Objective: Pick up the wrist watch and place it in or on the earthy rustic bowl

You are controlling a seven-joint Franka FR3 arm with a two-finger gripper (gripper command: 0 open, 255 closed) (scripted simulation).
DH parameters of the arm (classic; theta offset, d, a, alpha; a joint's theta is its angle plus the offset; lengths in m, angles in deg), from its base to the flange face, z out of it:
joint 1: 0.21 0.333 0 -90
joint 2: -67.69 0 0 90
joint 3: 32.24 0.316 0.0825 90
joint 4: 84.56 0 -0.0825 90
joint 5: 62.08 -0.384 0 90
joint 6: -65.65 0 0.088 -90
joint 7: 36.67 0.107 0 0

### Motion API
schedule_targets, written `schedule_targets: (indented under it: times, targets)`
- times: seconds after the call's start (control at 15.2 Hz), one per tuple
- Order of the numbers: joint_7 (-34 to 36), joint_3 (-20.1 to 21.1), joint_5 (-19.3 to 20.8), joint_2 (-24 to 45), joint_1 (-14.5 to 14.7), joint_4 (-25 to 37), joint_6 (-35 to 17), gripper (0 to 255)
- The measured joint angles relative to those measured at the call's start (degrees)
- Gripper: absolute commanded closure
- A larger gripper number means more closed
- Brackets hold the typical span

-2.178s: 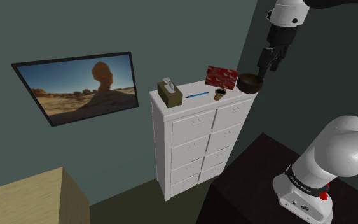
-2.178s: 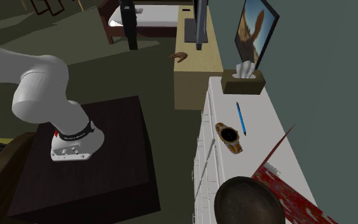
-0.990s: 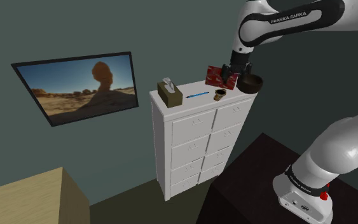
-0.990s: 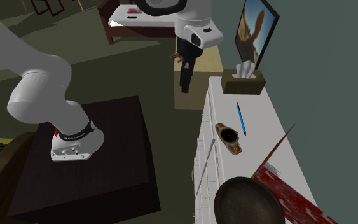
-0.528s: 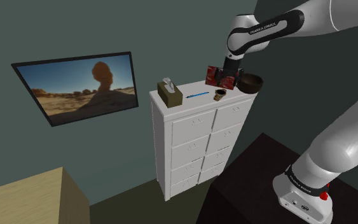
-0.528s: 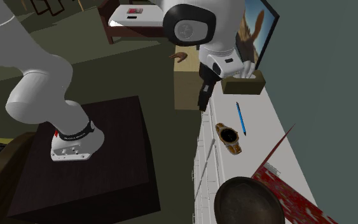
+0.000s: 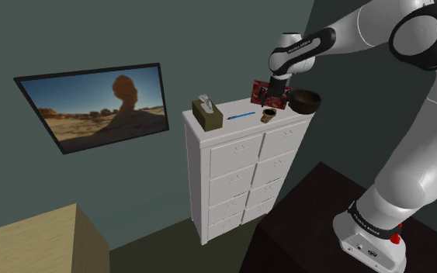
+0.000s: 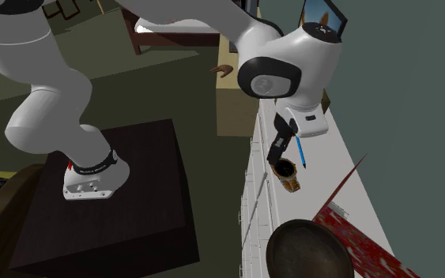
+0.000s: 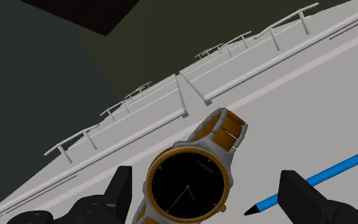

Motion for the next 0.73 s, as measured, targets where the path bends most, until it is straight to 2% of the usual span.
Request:
schedule_targets:
  times: [0.2, 0.73]
  targets:
    - [0.72, -0.41, -0.52, 2.85, -0.49, 1.41, -1.58, 0]
    - [0.53, -0.33, -0.99, 5.91, -0.67, 0.2, -5.85, 0]
